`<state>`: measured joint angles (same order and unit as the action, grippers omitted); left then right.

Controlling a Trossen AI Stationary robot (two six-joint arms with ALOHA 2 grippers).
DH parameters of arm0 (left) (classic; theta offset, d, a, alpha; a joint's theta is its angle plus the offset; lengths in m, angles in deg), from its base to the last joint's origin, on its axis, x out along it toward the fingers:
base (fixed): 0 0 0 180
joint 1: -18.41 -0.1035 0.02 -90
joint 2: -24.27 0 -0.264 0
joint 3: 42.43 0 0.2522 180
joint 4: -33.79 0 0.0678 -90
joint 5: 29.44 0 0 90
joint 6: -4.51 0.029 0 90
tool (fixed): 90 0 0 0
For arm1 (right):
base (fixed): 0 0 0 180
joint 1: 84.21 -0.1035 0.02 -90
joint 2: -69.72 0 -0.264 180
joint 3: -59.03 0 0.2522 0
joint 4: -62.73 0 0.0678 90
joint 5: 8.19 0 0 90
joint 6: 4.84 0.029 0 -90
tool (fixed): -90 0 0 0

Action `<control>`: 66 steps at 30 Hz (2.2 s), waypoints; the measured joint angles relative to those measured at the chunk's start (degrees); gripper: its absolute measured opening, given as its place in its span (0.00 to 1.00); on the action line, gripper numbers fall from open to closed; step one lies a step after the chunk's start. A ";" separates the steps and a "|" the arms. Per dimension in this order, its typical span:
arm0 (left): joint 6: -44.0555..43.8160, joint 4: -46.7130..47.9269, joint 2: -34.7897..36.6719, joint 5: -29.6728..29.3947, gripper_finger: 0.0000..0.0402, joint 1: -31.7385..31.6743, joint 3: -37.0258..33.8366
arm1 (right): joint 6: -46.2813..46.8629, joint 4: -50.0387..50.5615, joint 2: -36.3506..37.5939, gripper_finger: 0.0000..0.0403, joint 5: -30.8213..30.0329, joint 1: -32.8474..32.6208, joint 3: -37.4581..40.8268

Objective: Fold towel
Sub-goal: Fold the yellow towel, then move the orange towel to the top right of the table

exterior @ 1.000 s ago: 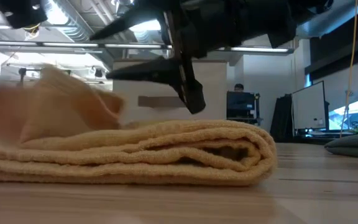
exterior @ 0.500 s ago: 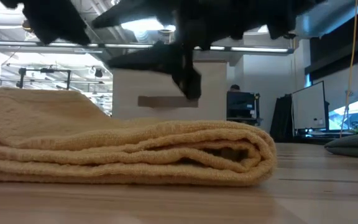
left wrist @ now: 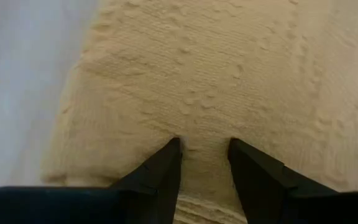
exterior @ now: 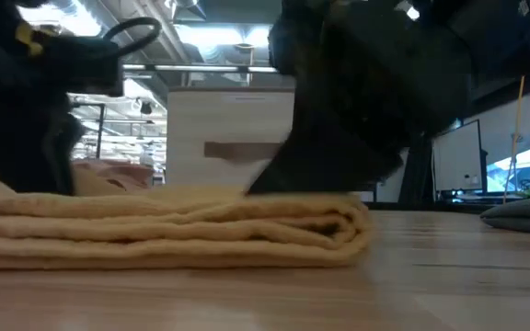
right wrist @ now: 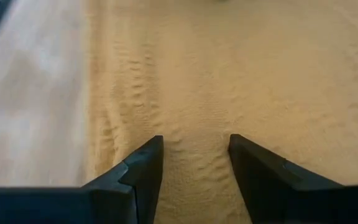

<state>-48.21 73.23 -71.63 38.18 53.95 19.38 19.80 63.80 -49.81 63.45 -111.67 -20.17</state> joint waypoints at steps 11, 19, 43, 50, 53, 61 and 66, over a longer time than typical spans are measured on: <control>-4.71 1.37 4.46 0.73 0.33 6.25 2.68 | 0.06 5.31 0.60 0.47 2.22 0.11 -0.17; -0.57 1.27 8.99 -14.31 0.33 6.77 3.15 | -0.88 21.23 10.60 0.47 4.84 0.08 -3.51; 5.65 -24.33 0.21 1.77 0.33 3.86 -0.32 | -22.56 63.07 14.30 0.47 -6.12 4.00 -5.36; 10.23 -22.87 4.78 -3.03 0.33 3.81 -0.11 | -2.97 54.59 18.44 0.47 -2.51 3.86 -7.83; 11.20 -22.19 4.85 -6.01 0.33 3.84 -0.04 | 1.76 46.49 16.83 0.47 1.45 3.42 -7.05; 10.08 -19.77 4.41 -7.96 0.33 4.26 -0.06 | 0.71 45.87 12.46 0.47 8.03 3.08 1.13; 10.09 -19.84 4.39 -8.49 0.33 4.21 -0.06 | -2.98 51.19 13.82 0.47 2.97 5.35 2.82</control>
<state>-38.12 53.39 -67.24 29.69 58.16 19.32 16.82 114.99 -36.00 66.42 -106.32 -17.35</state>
